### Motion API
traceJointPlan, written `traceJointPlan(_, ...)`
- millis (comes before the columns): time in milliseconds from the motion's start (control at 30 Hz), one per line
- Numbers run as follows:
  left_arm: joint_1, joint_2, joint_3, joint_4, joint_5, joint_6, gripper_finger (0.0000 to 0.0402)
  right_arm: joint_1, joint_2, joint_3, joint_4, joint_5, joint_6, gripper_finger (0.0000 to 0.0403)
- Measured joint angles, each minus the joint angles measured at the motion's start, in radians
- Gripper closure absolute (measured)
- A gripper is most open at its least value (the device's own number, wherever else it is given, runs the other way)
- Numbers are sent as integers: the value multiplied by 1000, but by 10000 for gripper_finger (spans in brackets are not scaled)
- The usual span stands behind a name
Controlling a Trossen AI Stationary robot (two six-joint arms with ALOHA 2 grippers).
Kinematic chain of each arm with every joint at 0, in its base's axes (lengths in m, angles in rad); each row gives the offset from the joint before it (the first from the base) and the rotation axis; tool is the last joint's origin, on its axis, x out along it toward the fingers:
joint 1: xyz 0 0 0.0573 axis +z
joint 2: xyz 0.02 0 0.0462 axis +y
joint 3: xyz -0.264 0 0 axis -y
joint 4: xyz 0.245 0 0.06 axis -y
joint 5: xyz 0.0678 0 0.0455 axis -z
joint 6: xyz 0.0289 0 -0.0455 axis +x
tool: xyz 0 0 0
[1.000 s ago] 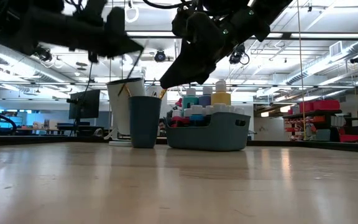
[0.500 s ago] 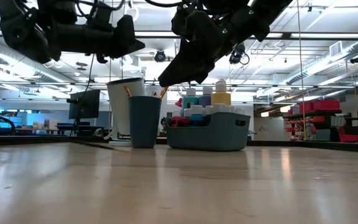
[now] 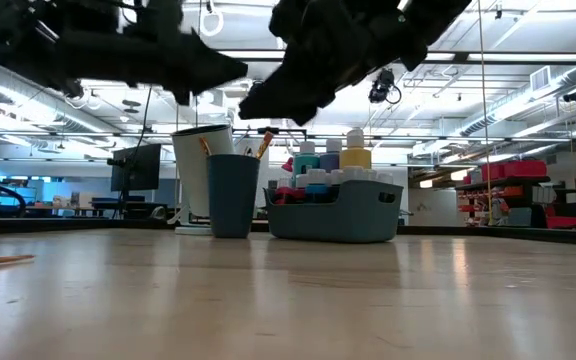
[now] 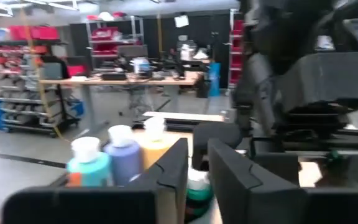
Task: Pick & Place Paint Supplies
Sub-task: Put the gold paint brush into the blue cup
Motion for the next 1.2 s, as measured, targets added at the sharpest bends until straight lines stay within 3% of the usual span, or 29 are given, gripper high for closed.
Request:
traceJointPlan(167, -124, -90, 0, -90, -81, -39, 295, 29, 53, -1, 137, -122, -47, 279)
traceJointPlan(367, -311, -230, 45, -463, -254, -249, 282, 42, 64, -1, 168, -110, -57, 242)
traceJointPlan(467, -400, -220, 181, -753, -341, -312, 285, 42, 64, -1, 221, -107, -57, 220)
traceJointPlan(567, -458, -131, 370, -1097, -429, -419, 287, 41, 64, 0, 249, -107, -58, 204)
traceJointPlan(700, -502, 1, 596, -1421, -442, -661, 286, 41, 64, 0, 258, -107, -73, 195)
traceJointPlan(800, -519, 116, 714, -1629, -371, -839, 283, 41, 64, 0, 257, -107, -120, 194)
traceJointPlan(967, -531, 274, 803, -1858, -141, -1174, 283, 41, 64, 0, 257, -107, -158, 194)
traceJointPlan(1133, -549, 397, 802, -1858, 141, -1402, 282, 41, 64, 0, 225, -106, -156, 194)
traceJointPlan(1200, -561, 435, 802, -1835, 193, -1428, 283, 41, 64, 0, 213, -107, -137, 194)
